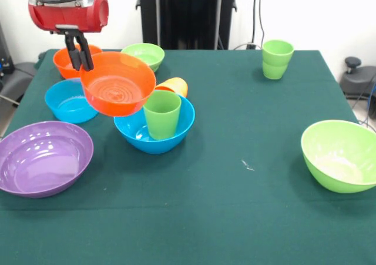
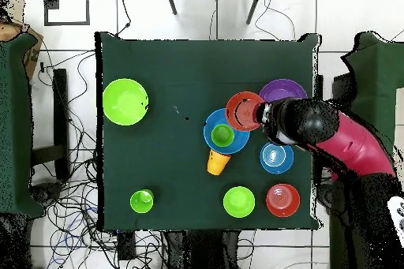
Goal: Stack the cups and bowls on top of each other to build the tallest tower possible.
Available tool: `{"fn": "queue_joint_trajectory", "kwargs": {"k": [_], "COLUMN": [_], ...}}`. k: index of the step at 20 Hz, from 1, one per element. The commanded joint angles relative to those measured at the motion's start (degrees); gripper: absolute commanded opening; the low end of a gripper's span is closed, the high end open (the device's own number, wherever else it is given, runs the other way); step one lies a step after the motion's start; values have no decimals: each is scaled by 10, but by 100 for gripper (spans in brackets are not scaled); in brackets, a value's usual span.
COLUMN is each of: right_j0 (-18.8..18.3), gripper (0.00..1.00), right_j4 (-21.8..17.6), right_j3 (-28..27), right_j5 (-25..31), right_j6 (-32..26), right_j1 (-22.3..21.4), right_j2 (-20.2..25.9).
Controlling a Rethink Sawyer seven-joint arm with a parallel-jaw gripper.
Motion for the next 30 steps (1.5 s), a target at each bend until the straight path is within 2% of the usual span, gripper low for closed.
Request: {"fn": "queue_joint_trajectory", "kwargs": {"k": [1,10,23,30], "right_j0": [-21,-57,-100,-118], "gripper": [0,0,0,0], "right_j4": [-59,-98,-156,-174], "right_j3": [77,107,134,142], "right_j5": [24,6,-35,-31], "right_j6": [-117,-116,-86,-76], "right_j1": [-2,0,17,13], "right_j2": [85,119,163,187]}}
